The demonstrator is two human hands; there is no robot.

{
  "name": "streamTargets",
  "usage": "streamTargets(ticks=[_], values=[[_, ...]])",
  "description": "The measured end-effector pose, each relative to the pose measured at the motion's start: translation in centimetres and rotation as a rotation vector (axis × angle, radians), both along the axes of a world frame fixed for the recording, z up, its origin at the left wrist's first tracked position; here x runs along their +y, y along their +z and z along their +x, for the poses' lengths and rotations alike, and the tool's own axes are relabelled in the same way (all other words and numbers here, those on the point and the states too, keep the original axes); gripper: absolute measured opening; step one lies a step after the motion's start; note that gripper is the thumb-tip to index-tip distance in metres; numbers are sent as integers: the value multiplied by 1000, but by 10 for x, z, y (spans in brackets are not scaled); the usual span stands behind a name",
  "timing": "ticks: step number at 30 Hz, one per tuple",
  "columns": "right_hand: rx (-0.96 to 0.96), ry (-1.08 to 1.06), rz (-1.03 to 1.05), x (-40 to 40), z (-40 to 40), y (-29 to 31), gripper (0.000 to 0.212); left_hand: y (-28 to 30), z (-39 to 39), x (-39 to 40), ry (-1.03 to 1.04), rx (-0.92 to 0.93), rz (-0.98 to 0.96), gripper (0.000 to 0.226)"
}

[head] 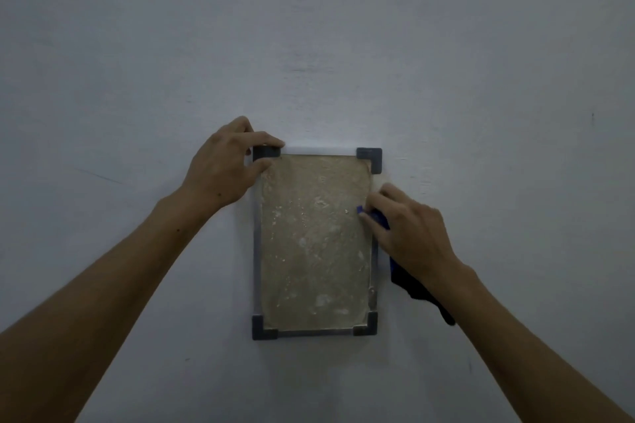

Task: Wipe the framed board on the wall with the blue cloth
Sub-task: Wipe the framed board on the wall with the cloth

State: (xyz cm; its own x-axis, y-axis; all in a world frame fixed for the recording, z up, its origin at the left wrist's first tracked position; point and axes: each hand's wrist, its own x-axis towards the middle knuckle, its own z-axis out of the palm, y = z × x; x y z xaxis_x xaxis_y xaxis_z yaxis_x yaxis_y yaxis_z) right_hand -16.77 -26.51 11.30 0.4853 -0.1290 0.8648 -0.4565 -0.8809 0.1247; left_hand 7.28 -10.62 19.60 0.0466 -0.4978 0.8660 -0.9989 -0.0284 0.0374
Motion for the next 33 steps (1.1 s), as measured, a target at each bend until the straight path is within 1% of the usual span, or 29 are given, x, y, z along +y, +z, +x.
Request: streamTargets(ticks=[2,3,7,9,13,15,18,20,21,22,26,27,29,33], values=[[59,-14,-8,0,-3,1,19,0,-1,-1,5,-14,10,35],[58,-23,-20,-1,-2,7,19,0,-1,-1,11,-20,14,35],[-64,-51,-53,-4,3,35,18,1,-3,-2,28,-26,11,33],[-76,-25,-38,-4,4,31,17,2,-3,-2,30,-24,10,33],[101,9,16,-1,-2,3,17,1,-4,-2,28,-15,11,32],[134,6,16,-3,-3,6,18,2,-4,-2,28,-17,11,32],[29,-48,-48,-3,4,30,20,3,-4,-2,35,-20,19,32],[-76,-77,-56,-2,7,41,19,3,-3,-2,36,-18,21,32],[-95,-73,-49,-2,9,40,19,3,-3,-2,36,-16,22,32],[-84,-56,-39,-2,9,35,19,3,-3,-2,34,-13,22,32],[120,23,1,1,4,3,18,2,-3,-3,24,-10,21,32],[137,30,0,0,4,3,18,2,-3,-3,23,-9,21,33],[104,22,-22,-3,7,14,19,2,-3,-3,29,-12,22,33],[-110,-44,-50,-3,15,37,19,3,-3,-3,34,-8,24,32]])
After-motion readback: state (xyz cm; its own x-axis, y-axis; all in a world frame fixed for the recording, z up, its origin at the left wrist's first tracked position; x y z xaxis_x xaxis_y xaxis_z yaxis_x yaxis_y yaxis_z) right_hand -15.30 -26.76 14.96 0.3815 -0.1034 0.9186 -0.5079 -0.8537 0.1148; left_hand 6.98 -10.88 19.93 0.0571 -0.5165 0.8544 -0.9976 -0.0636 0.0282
